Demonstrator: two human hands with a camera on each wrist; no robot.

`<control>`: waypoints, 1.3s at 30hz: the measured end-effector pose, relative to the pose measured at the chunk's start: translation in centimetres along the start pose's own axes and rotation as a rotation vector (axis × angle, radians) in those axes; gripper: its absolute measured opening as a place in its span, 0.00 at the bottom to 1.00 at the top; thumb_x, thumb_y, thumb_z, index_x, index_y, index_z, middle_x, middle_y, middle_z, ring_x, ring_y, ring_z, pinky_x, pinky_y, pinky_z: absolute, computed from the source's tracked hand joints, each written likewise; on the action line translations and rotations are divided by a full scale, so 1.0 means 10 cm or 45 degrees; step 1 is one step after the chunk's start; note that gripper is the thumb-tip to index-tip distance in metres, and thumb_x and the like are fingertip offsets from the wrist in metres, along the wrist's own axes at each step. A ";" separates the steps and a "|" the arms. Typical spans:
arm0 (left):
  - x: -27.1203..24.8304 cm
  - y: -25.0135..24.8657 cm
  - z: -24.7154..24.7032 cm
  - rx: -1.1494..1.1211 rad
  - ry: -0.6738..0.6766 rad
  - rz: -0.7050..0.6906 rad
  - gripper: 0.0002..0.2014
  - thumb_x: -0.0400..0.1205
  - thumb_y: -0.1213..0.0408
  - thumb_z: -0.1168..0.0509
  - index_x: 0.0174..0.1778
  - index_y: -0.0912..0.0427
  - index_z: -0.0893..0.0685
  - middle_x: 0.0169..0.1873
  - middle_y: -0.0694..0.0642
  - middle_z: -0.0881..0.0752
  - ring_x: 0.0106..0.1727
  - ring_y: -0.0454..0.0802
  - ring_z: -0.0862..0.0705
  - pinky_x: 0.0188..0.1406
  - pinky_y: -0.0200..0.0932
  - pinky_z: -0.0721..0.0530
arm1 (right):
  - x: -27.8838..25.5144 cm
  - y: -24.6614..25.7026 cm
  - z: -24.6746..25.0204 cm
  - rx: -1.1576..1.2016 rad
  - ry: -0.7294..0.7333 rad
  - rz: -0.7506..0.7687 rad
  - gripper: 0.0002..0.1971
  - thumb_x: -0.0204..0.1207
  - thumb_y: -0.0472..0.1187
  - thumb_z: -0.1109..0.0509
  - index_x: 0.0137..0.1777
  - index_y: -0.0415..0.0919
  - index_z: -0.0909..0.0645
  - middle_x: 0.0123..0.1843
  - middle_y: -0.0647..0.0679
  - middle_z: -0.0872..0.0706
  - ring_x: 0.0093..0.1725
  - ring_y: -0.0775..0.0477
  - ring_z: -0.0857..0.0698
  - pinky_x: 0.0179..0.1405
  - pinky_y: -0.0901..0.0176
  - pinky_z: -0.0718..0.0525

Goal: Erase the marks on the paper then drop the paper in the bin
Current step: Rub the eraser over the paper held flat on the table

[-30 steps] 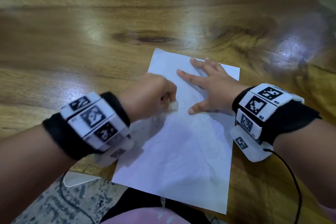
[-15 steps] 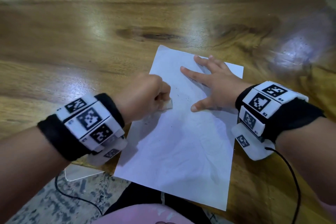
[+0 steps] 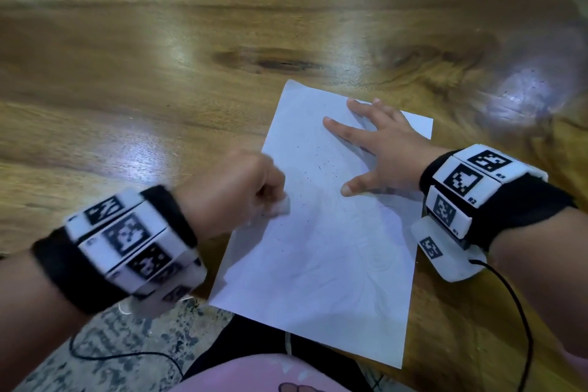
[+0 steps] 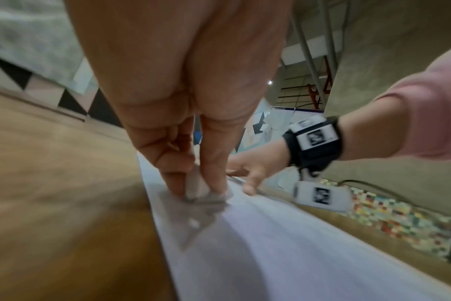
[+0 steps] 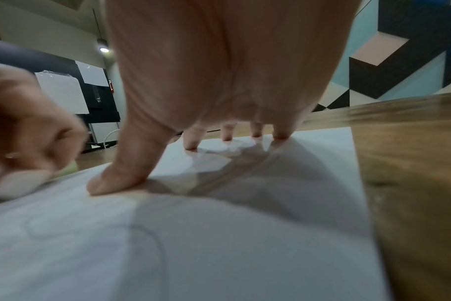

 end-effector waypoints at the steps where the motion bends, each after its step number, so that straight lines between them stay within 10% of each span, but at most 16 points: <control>1: -0.12 0.00 -0.02 -0.035 0.108 0.021 0.08 0.67 0.64 0.25 0.27 0.59 0.18 0.25 0.47 0.20 0.29 0.42 0.23 0.29 0.38 0.29 | 0.00 0.00 0.00 0.000 0.000 0.001 0.52 0.62 0.65 0.25 0.77 0.74 0.59 0.83 0.61 0.65 0.82 0.48 0.68 0.80 0.47 0.54; 4: -0.23 0.03 0.00 -0.137 0.271 0.122 0.08 0.66 0.58 0.24 0.29 0.54 0.16 0.25 0.42 0.17 0.32 0.35 0.20 0.32 0.32 0.26 | 0.00 0.00 0.00 -0.002 -0.002 -0.002 0.52 0.62 0.65 0.25 0.77 0.75 0.58 0.83 0.61 0.66 0.82 0.48 0.68 0.80 0.47 0.53; 10: 0.04 0.05 0.11 -0.086 -0.103 0.185 0.05 0.69 0.60 0.25 0.33 0.57 0.12 0.30 0.51 0.12 0.30 0.41 0.20 0.28 0.23 0.30 | 0.00 0.01 0.00 -0.008 0.008 -0.002 0.52 0.62 0.65 0.25 0.78 0.74 0.59 0.83 0.61 0.66 0.82 0.48 0.68 0.80 0.47 0.55; 16: -0.31 0.11 0.03 -0.132 0.236 0.189 0.09 0.66 0.59 0.23 0.27 0.55 0.17 0.23 0.35 0.17 0.31 0.30 0.20 0.28 0.26 0.29 | -0.01 0.01 0.01 -0.004 0.009 -0.012 0.52 0.62 0.65 0.25 0.77 0.75 0.59 0.83 0.62 0.66 0.82 0.48 0.68 0.80 0.46 0.54; 23: 0.02 0.07 0.09 -0.075 -0.065 0.185 0.11 0.70 0.60 0.26 0.26 0.52 0.22 0.29 0.52 0.14 0.29 0.42 0.23 0.25 0.28 0.31 | 0.00 0.01 0.00 0.003 0.006 -0.005 0.52 0.63 0.65 0.25 0.77 0.75 0.59 0.83 0.62 0.66 0.82 0.48 0.68 0.80 0.47 0.55; 29: -0.23 0.05 0.07 -0.066 0.360 0.183 0.08 0.68 0.59 0.25 0.28 0.54 0.19 0.25 0.44 0.15 0.32 0.41 0.19 0.33 0.35 0.22 | -0.01 0.01 0.00 0.018 0.001 -0.001 0.51 0.63 0.64 0.24 0.77 0.75 0.58 0.83 0.63 0.66 0.82 0.48 0.69 0.80 0.47 0.55; 35: 0.45 -0.15 0.11 -0.099 -0.069 0.183 0.04 0.70 0.65 0.27 0.37 0.59 0.15 0.21 0.43 0.21 0.24 0.36 0.25 0.26 0.25 0.29 | 0.00 0.01 0.00 0.007 0.002 0.009 0.52 0.63 0.64 0.25 0.78 0.74 0.59 0.84 0.61 0.66 0.82 0.47 0.68 0.80 0.49 0.56; 39: 0.21 -0.12 0.01 0.011 0.031 0.076 0.08 0.70 0.65 0.28 0.27 0.55 0.21 0.22 0.50 0.21 0.24 0.44 0.27 0.26 0.27 0.30 | -0.01 0.01 0.00 0.017 0.013 0.012 0.52 0.63 0.64 0.25 0.78 0.74 0.58 0.83 0.61 0.67 0.82 0.48 0.69 0.80 0.49 0.57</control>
Point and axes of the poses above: each hand's wrist, its own x-axis towards the middle knuckle, its own z-axis out of the back of the hand, y = z × x, the point moved 1 cm from there along x, towards the middle knuckle
